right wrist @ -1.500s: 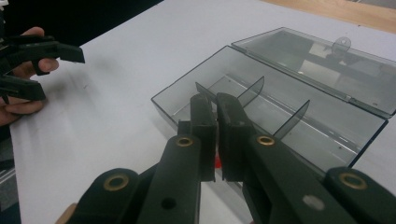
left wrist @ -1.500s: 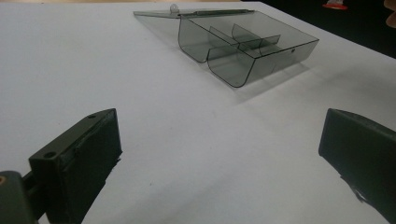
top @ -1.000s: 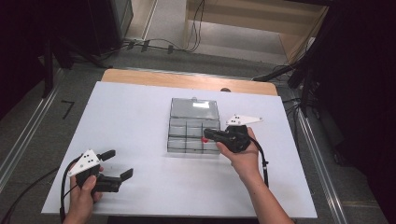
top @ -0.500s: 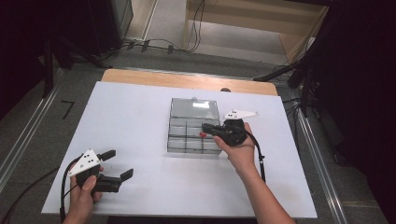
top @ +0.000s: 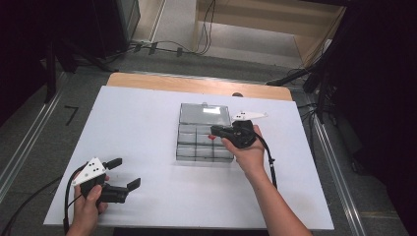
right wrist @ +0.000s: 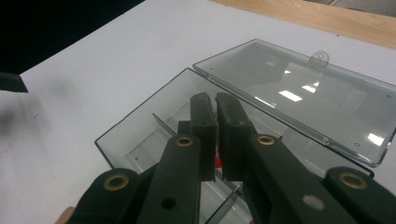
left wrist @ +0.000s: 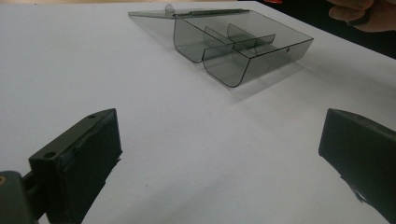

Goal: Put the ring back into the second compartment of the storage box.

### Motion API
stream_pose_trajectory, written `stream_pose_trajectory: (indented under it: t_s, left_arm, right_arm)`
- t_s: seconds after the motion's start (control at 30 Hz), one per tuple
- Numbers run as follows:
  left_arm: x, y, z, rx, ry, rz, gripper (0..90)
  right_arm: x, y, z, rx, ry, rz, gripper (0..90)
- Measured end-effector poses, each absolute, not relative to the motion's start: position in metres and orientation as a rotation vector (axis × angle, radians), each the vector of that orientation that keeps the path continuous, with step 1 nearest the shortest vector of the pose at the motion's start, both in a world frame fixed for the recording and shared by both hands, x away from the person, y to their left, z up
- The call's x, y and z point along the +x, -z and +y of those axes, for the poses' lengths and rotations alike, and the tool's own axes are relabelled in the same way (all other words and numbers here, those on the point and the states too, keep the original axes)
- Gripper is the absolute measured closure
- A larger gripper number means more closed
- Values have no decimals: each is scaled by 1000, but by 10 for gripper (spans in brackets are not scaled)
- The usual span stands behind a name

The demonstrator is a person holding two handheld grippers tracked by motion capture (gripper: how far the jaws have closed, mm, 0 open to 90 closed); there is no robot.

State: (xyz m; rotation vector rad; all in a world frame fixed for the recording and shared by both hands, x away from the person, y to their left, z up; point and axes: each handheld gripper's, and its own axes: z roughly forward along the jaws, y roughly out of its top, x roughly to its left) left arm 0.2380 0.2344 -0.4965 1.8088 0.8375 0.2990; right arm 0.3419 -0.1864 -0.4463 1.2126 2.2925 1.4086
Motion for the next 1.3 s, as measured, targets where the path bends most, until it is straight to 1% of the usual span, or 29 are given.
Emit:
stream_pose_trajectory:
  t_s: [0.97, 1.2, 1.27, 1.3]
  left_arm:
    - [239, 496, 235, 1802, -292, 834, 0]
    - [239, 496, 235, 1799, -292, 836, 0]
    - [239, 496, 235, 1799, -292, 836, 0]
    - [239, 496, 235, 1798, -292, 836, 0]
  right_arm:
    - [373, 477, -161, 1266, -1318, 2325, 841]
    - [377, 478, -159, 1325, -1270, 2331, 840]
    - [377, 478, -159, 1332, -1268, 2339, 831]
    - [378, 478, -159, 1336, -1274, 2340, 798]
